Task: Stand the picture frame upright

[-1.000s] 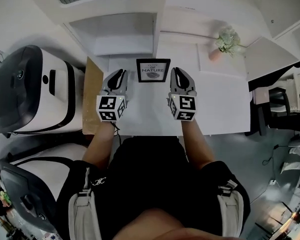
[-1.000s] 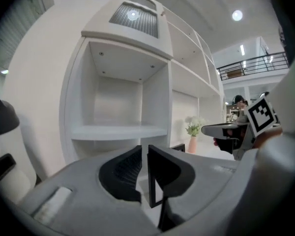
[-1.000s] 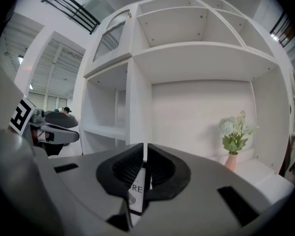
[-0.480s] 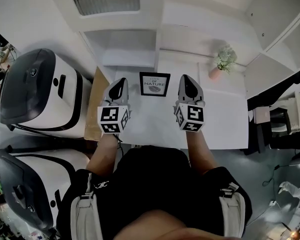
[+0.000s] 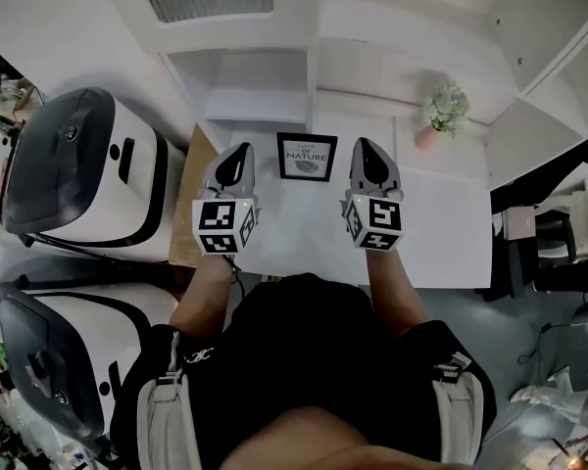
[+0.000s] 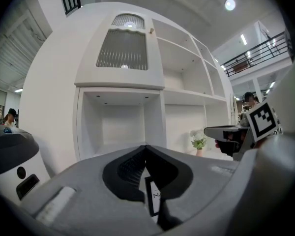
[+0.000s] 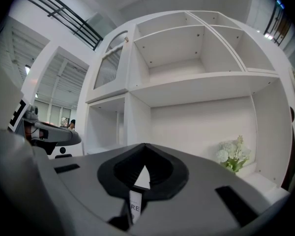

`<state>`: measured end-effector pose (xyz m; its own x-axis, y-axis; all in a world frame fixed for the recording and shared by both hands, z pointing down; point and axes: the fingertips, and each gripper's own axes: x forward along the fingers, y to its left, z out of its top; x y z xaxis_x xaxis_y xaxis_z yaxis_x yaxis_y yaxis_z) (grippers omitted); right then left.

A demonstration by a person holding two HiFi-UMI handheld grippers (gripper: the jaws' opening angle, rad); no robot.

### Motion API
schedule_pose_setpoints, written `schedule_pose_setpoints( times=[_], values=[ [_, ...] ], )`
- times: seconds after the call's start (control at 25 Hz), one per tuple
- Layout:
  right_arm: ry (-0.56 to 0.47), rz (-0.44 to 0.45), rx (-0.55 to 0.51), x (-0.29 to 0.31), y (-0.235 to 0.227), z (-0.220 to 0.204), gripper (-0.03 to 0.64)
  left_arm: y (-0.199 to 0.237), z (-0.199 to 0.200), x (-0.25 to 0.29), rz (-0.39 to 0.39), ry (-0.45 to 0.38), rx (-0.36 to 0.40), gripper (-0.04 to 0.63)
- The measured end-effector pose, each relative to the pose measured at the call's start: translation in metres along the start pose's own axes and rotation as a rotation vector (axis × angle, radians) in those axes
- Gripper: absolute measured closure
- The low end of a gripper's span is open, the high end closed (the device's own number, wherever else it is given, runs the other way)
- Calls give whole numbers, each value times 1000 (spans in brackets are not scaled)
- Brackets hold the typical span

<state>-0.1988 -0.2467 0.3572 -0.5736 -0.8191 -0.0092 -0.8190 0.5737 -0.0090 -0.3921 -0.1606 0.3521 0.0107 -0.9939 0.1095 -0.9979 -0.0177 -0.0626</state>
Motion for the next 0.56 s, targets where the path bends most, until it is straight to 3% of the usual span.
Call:
schedule_pose_setpoints(
  times=[0.16, 0.56],
  values=[
    [-3, 14, -4, 3, 4, 0, 617, 4, -6, 2, -11, 16, -33, 578],
    [13, 8, 4, 18, 11, -8, 615, 11, -3, 8, -26, -16, -6, 578]
  ],
)
